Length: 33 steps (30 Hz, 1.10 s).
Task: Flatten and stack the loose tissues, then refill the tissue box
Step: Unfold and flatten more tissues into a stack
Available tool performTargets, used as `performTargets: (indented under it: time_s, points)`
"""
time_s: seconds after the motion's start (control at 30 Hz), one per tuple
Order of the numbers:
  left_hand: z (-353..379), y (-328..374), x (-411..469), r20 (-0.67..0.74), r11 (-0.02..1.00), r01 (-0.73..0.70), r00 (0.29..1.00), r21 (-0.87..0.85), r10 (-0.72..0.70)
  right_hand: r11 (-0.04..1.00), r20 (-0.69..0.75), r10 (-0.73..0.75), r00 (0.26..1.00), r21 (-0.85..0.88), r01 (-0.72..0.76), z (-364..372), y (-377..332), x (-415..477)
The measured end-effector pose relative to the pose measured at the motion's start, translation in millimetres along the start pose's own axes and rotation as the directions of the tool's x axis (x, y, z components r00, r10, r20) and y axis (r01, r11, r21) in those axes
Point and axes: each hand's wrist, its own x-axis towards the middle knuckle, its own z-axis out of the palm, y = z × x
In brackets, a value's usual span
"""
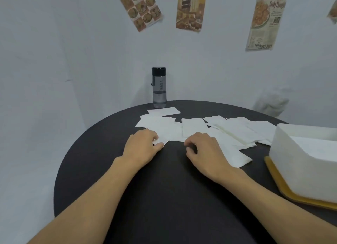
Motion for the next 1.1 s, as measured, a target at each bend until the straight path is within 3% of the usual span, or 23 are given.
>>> performTargets:
  time_s: [0.17, 0.47, 0.63, 0.83, 1.1]
  points:
    - [1.9, -3.0, 5.5, -0.002, 0.999, -0.022, 1.0, -0.034, 0.022, 1.0, -0.008, -0.003, 1.0, -0.014, 0.003, 7.1, 5.6, 2.0]
    - [-8.7, 6.0, -1.0, 0.001, 0.983, -0.137, 0.99, 0.119, 0.138, 0.999, -0.013, -0.042, 0.999, -0.032, 0.042, 6.3, 3.4, 0.4]
    - [-26.8, 5.4, -17.8, -0.259, 0.949, -0.273, 0.939, -0.161, 0.226, 0.989, -0.143, -0.01, 0.99, 0.142, 0.03, 2.8, 2.3, -2.0]
    - [-32.6, 23.7, -37.9, -0.244, 0.819, -0.409, 0.91, -0.402, 0.335, 0.932, -0.252, 0.043, 0.967, 0.358, 0.052, -14.6, -1.9, -3.1]
    - [-31.8, 33.8, -41.7, -0.349, 0.742, -0.359, 0.92, -0.566, 0.179, 0.843, -0.115, 0.045, 0.992, 0.537, 0.024, -32.1, 10.6, -3.8]
